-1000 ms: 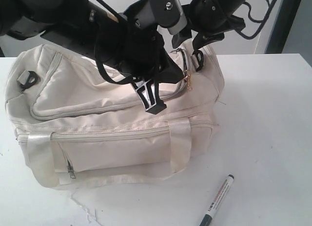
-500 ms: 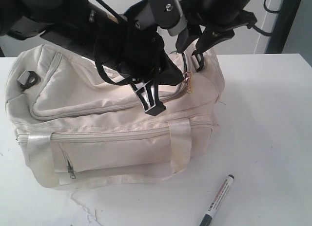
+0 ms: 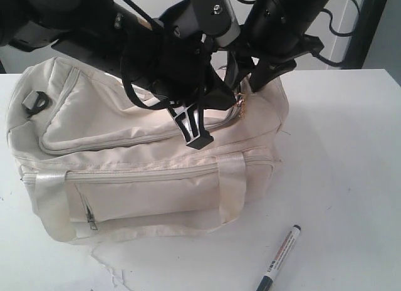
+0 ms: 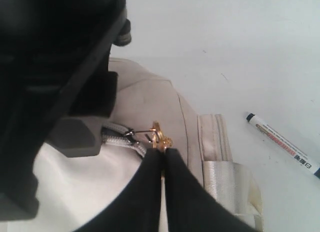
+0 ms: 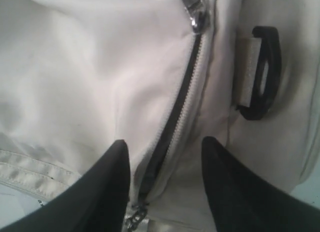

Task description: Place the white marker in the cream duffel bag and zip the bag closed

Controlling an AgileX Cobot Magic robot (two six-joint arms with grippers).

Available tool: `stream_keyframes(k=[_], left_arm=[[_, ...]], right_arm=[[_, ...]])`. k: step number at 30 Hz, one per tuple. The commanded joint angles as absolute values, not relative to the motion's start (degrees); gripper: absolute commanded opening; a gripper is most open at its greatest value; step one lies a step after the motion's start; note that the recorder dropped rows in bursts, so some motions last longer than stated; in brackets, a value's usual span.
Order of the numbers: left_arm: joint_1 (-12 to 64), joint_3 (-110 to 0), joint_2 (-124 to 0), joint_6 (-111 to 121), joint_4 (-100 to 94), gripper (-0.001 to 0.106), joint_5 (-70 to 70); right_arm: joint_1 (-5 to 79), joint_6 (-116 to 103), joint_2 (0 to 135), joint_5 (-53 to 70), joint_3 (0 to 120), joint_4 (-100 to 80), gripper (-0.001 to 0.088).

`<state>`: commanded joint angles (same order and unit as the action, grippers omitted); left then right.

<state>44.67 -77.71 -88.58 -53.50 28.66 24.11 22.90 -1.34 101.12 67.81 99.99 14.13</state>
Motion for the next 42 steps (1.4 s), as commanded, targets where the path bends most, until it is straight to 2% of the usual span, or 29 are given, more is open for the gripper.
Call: stream_keyframes(k=[7, 17, 26, 28, 29, 33, 42], left_arm=[[44.7, -77.7, -88.6, -53.5, 28.7, 0.0, 24.1], [44.7, -77.7, -88.6, -53.5, 28.7, 0.0, 24.1], [44.7, -77.7, -88.6, -53.5, 28.7, 0.0, 24.1], [44.7, -77.7, -88.6, -53.5, 28.7, 0.0, 24.2], [44.7, -77.7, -88.6, -53.5, 28.7, 0.0, 24.2], [44.7, -77.7, -88.6, -53.5, 28.7, 0.0, 25.3], [44.7, -77.7, -88.6, -53.5, 28.7, 0.0, 28.3]], right_arm=[[23.0, 0.0, 101.6, 68.1, 99.8, 19.7, 0.0433], [23.0, 0.0, 105.3, 66.4, 99.8, 15.0, 0.0433], [23.0, 0.0, 106.2, 63.3, 99.8, 18.8, 0.0427], [23.0, 0.0, 106.2, 62.4, 99.8, 19.5, 0.038], [23.0, 0.0, 106.2, 62.0, 99.8, 19.5, 0.0328], [23.0, 1.6, 106.2, 60.7, 99.8, 19.4, -0.0006], [22.8, 1.9, 106.2, 58.6, 99.9, 17.8, 0.0]])
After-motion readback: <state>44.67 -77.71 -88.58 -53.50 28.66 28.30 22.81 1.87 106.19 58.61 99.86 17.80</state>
